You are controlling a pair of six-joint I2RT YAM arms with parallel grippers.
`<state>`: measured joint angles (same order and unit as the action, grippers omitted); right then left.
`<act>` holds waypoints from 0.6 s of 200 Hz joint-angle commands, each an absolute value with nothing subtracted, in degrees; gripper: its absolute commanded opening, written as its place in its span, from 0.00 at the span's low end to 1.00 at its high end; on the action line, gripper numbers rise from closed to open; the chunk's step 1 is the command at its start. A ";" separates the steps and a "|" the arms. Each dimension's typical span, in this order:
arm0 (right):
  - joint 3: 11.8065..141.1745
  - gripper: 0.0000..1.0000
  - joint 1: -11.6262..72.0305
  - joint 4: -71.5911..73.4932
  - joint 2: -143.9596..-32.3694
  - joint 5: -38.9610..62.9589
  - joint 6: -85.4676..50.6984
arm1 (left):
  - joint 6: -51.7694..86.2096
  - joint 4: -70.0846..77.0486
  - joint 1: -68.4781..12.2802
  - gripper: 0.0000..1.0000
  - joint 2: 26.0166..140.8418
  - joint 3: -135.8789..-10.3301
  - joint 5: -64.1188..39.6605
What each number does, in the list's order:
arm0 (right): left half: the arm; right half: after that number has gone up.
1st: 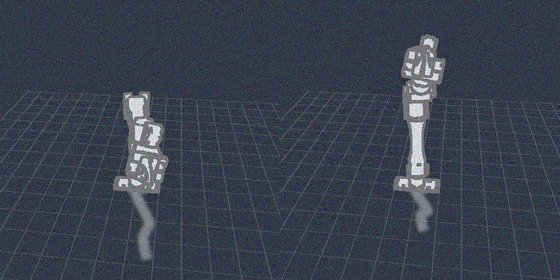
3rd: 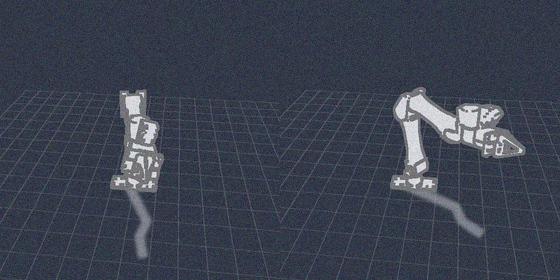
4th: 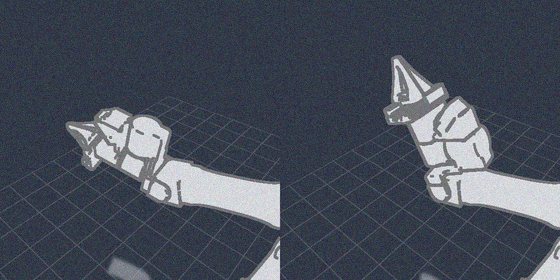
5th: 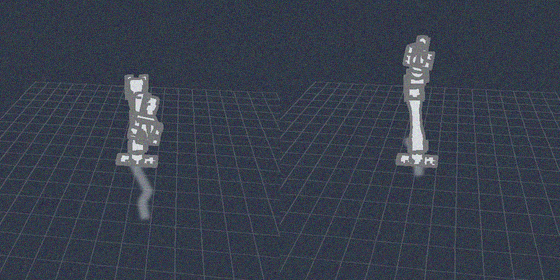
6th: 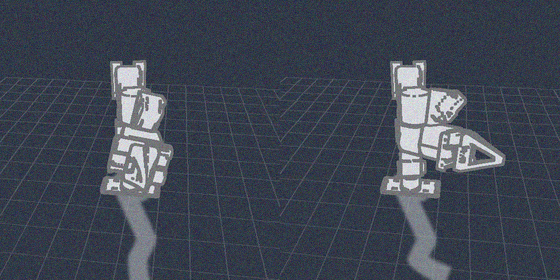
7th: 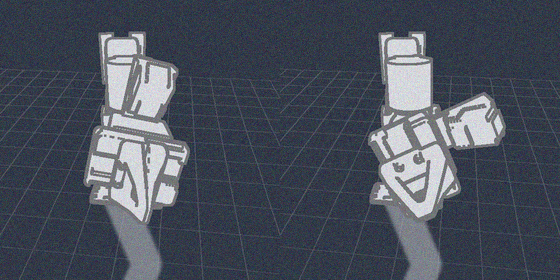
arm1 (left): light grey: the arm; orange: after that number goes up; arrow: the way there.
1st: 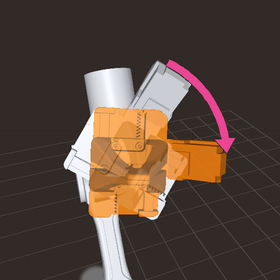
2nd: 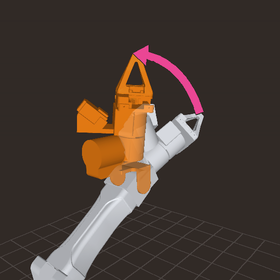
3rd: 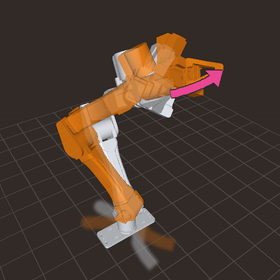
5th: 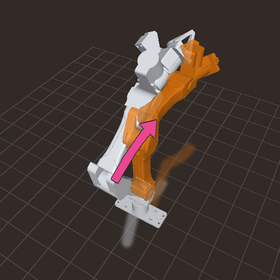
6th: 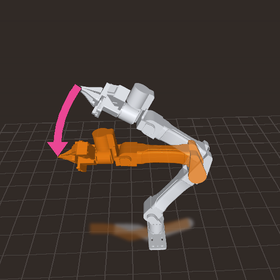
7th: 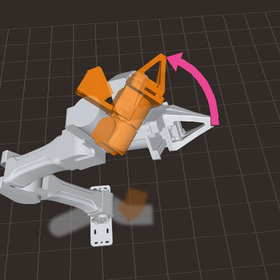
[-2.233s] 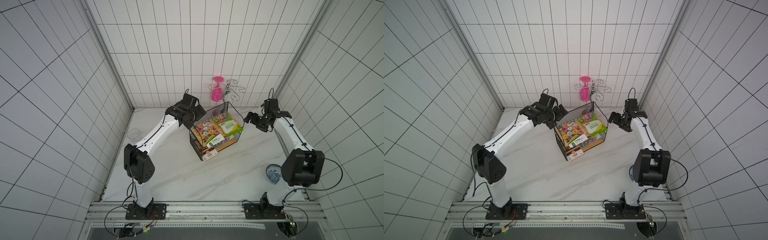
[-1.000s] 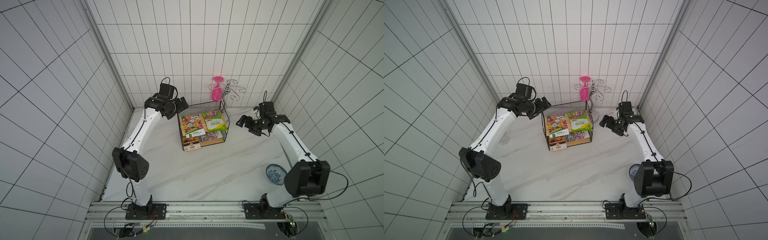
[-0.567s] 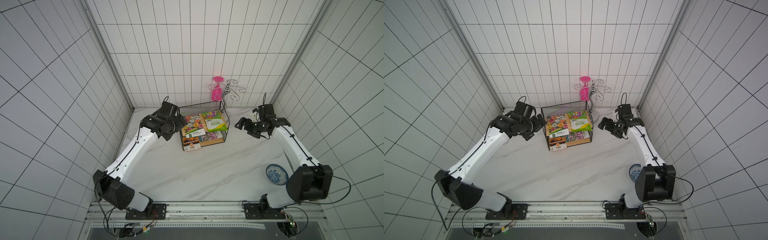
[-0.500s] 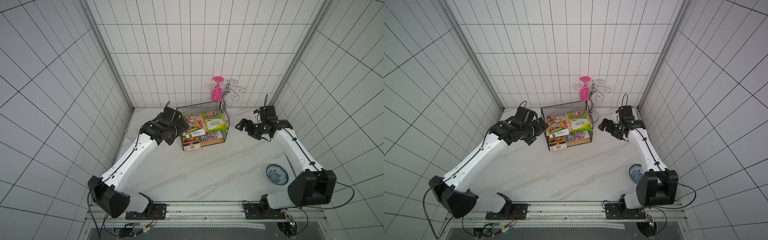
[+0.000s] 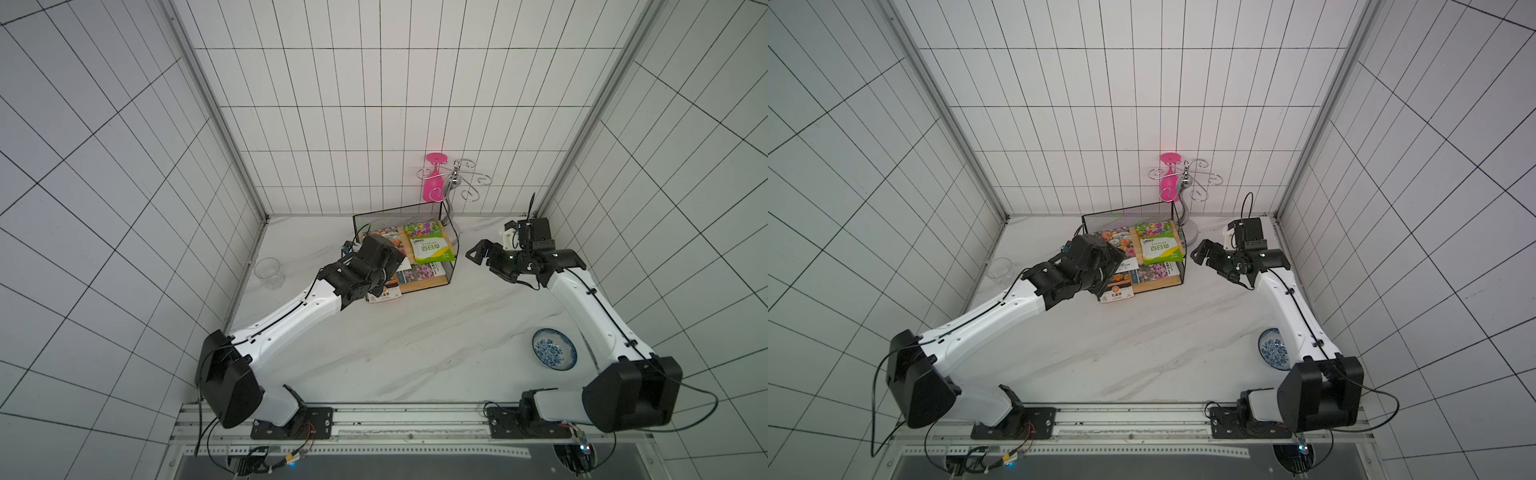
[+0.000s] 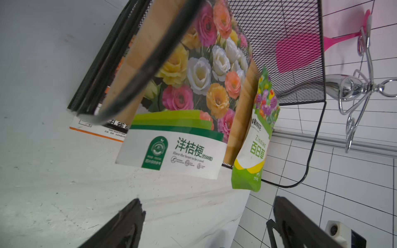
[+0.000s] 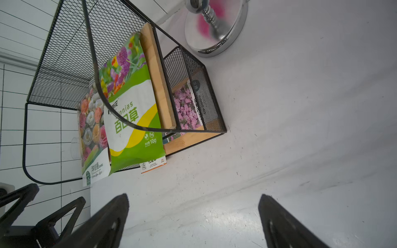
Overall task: Take the seed bag off the shelf
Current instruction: Move the shelf to the center of the board.
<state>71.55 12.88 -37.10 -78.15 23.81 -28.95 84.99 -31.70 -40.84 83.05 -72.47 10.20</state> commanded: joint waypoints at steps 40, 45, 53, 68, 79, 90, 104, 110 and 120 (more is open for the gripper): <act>69.44 0.99 13.80 -33.03 -78.78 24.70 -30.32 | 90.25 -20.09 -42.89 0.92 83.82 -64.95 14.78; 69.44 0.99 13.80 -32.77 -78.86 24.71 -30.41 | 90.57 -18.96 -42.96 0.92 83.82 -64.14 14.77; 69.61 0.99 13.80 -32.55 -78.97 24.79 -30.41 | 91.31 -17.64 -42.98 0.91 83.60 -63.02 15.08; 70.50 0.99 13.91 -32.11 -79.29 25.22 -30.19 | 92.02 -17.19 -43.10 0.91 83.36 -61.93 16.18; 71.25 0.99 14.05 -31.45 -79.45 26.05 -29.66 | 91.32 -17.31 -43.13 0.91 83.32 -61.79 16.93; 72.25 0.99 14.54 -31.05 -79.45 26.24 -28.66 | 90.18 -17.47 -43.07 0.91 83.32 -61.87 17.49; 73.61 0.99 15.24 -30.79 -79.73 25.84 -27.25 | 89.19 -17.53 -42.98 0.91 83.33 -61.87 17.50; 74.27 0.99 15.58 -30.76 -80.06 25.42 -26.64 | 88.90 -17.50 -42.98 0.91 83.32 -61.79 17.35; 75.44 0.99 16.15 -30.92 -81.11 24.80 -25.82 | 88.45 -17.58 -42.89 0.91 83.33 -61.68 16.94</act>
